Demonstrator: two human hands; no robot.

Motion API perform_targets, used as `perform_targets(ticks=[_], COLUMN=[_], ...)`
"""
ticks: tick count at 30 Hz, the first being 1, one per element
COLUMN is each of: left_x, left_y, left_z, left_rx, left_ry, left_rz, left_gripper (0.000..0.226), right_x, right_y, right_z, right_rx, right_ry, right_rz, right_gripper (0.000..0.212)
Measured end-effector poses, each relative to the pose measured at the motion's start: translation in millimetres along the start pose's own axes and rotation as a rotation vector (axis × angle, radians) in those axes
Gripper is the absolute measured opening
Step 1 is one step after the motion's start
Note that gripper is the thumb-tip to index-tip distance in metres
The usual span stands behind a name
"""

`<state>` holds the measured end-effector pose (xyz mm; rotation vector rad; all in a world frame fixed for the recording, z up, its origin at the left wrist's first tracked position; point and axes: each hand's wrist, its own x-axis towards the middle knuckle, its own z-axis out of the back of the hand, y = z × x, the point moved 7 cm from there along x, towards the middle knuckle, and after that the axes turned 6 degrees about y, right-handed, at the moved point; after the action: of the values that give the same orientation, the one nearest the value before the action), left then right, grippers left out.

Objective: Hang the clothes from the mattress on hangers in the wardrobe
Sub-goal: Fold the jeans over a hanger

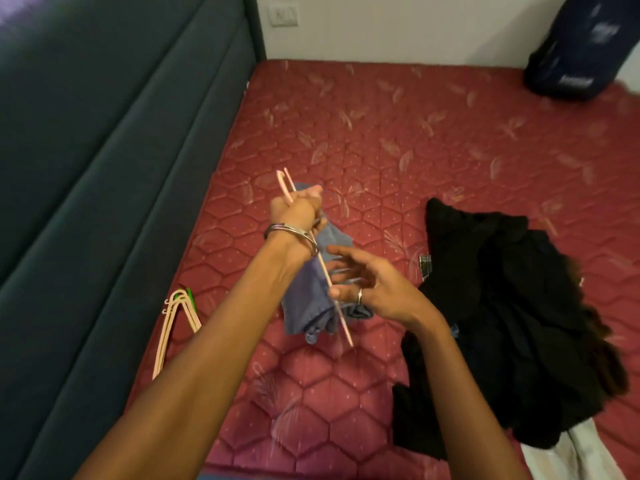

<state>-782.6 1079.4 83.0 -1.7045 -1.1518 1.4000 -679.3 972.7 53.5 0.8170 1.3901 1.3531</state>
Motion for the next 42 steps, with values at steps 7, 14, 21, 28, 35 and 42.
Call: perform_targets(ticks=[7,14,21,28,35,42], left_x=[-68.2,-179.2,-330.4,-528.9,-824.6,-1105.0], left_y=[-80.3,-151.8,-180.5,-140.7,-76.4,-5.0], left_z=[-24.2,25.2,131.3,241.3,331.0,357.0], left_rx=[0.003,0.293,1.273,0.814,0.817,0.803], left_ry=[0.185,-0.068,-0.64,-0.918,-1.609,-2.072], left_rz=[-0.133,-0.429,-0.611,-0.794,-0.751,-0.631], left_gripper=[0.045,0.028,0.025,0.014,0.017,0.023], right_x=[-0.5,-22.5,-76.9,-165.2,-326.3,-511.9], right_y=[91.8,197.9,275.2,320.7,334.0,330.4], right_z=[28.4,3.4,-90.3,-256.9,-486.1,-668.2], right_rx=[-0.246,-0.653,-0.88,-0.488,-0.511,-0.425], right_ry=[-0.362,-0.33,-0.039,0.441,0.868,1.194], right_rz=[0.272,0.616,0.923,1.135,1.445,1.583], right_gripper=[0.028,0.019,0.027,0.011,0.03,0.018])
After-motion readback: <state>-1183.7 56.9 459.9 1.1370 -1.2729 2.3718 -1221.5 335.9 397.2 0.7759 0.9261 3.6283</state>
